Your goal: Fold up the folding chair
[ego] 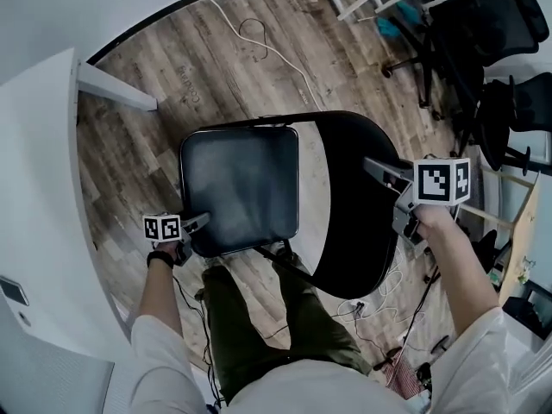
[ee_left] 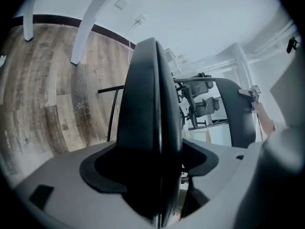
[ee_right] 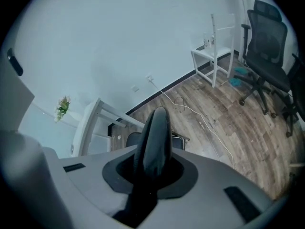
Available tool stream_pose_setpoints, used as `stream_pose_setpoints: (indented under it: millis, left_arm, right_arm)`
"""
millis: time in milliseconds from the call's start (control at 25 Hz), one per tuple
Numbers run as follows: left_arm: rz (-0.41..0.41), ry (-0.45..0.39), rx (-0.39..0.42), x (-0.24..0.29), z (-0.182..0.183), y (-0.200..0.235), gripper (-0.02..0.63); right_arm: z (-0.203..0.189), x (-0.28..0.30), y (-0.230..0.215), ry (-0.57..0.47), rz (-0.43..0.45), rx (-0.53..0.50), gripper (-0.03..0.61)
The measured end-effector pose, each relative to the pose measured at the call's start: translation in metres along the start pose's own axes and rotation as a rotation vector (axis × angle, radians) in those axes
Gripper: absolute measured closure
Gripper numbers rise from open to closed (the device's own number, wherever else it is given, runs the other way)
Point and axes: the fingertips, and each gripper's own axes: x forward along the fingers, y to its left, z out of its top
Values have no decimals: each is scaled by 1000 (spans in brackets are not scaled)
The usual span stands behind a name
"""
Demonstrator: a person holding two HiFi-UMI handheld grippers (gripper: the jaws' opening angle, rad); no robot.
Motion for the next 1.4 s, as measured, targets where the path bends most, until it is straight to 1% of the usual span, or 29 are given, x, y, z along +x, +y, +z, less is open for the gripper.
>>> stream_pose_setpoints:
  millis: [200,480,640,880,1080,1240,1400]
  left_arm:
    - [53,3,8,-6,-1,-67,265]
    - [114,13,29,-1,0,-137,272]
    - [144,16,42,5,-3,-178,271]
    - [182,28,66,19,-6,-245,270]
    - [233,25,96,36,-9,-291,247]
    - [234,25,116,53,-12,-328,245]
    - [215,23,127,68,-14,-362,245]
  right_arm:
    - [8,-38,-1,7,-9,9,502]
    - [12,-69,-3,18,-25,23,497]
    - [14,-84,0,27,-35,39,492]
    - [20,-108,3,36,-74,34,491]
    - [22,-121,4,39,-103,28,489]
    - [22,-135,-1,41,-120,24,489]
    - [24,-145,-5,40,-131,23,488]
